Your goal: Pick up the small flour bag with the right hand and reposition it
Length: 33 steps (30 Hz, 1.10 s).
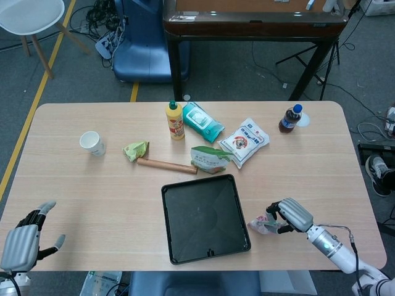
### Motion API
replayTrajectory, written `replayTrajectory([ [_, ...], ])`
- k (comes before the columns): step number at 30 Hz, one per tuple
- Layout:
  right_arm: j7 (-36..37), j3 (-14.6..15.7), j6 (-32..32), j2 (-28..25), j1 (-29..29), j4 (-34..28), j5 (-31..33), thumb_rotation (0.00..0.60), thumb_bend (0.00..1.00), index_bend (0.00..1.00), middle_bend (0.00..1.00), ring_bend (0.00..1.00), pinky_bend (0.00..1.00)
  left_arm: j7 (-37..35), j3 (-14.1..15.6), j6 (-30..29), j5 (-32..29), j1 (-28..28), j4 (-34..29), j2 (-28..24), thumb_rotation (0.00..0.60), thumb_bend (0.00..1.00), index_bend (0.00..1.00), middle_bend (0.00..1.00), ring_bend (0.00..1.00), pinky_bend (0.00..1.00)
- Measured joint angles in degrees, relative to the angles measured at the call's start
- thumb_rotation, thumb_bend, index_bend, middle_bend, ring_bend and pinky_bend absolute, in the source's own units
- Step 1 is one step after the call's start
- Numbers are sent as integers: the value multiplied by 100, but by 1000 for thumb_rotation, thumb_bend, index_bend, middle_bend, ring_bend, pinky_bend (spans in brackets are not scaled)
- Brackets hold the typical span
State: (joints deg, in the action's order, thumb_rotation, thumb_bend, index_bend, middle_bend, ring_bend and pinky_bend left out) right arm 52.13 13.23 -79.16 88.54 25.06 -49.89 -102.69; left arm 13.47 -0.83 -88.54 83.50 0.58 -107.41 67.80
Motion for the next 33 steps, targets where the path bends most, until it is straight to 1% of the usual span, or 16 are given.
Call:
replayTrajectory([
  [2,-24,-4,4,113,-51,159,13,600,325,782,665,577,708,-4,-6,-6,3,-1,-1,-9,600,237,147,176,198,274],
  [5,-41,-6,-26,232,-117,319,11,600,322,751,607,500,593,-16,-10,-23,6,7,-4,-20,600,238,147,176,198,274],
  [9,-53,-4,-115,306,-186,425,-10,600,277,624,514,385,454,-26,1,-16,-8,17,1,-21,600,237,147,176,198,274],
  [12,-106,-11,-141,336,-241,466,3,600,231,559,467,335,403,-35,1,-7,-15,16,5,-22,600,238,147,176,198,274],
  [18,-223,-64,-240,357,-368,495,70,600,129,455,401,280,357,-43,-9,2,-10,6,11,-18,600,237,147,176,198,274],
  [24,-393,-116,-293,346,-456,490,123,600,57,416,375,256,337,-41,-9,17,-24,1,9,-16,600,237,147,176,198,274],
  [28,-518,-121,-288,343,-487,462,124,600,43,394,352,234,322,-42,-7,36,-29,-6,11,-17,600,238,147,176,198,274],
  [33,-750,-151,-240,334,-524,396,160,600,10,342,311,188,276,-55,-11,50,-40,-13,16,-18,600,238,147,177,198,274],
])
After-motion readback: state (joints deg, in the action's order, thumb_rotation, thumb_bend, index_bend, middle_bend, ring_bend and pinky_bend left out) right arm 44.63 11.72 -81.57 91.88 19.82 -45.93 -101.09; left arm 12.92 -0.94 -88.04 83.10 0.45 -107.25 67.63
